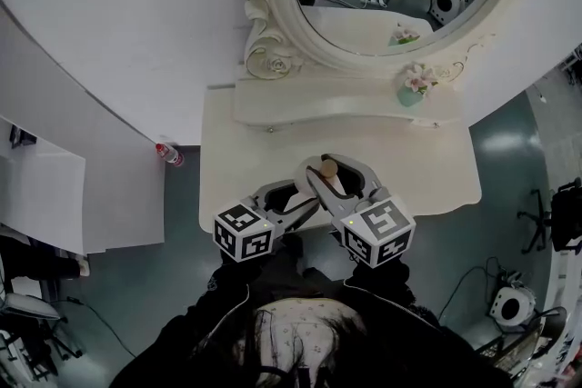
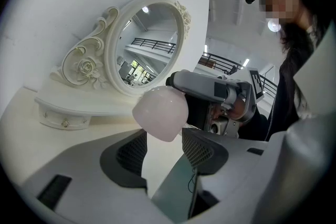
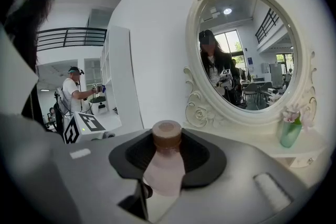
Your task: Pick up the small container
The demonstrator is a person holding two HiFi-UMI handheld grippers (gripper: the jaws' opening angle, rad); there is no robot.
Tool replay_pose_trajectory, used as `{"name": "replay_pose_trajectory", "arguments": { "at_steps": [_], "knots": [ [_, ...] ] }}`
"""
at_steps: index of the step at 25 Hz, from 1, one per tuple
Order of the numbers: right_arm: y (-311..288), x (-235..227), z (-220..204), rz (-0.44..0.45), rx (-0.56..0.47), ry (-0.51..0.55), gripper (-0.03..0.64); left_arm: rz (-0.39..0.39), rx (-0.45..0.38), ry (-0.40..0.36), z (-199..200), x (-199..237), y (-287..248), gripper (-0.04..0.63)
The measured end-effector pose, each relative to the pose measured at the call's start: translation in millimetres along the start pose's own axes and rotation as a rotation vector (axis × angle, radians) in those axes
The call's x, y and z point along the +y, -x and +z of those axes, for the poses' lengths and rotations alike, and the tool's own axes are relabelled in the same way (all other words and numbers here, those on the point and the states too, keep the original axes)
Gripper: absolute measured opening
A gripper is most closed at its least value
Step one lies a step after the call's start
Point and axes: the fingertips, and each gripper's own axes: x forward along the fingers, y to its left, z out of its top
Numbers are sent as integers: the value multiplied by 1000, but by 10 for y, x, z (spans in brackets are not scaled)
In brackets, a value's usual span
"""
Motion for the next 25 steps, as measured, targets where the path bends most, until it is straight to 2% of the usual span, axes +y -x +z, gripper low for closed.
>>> {"name": "replay_pose_trajectory", "arguments": {
  "at_steps": [13,25],
  "knots": [
    [945,-35,-172,43,-43,24,143,61,-13,-25,-338,-810,-325,205],
    [1831,216,-549,106,-64,32,143,119,-29,-16,-926,-1611,-382,204]
  ]
}}
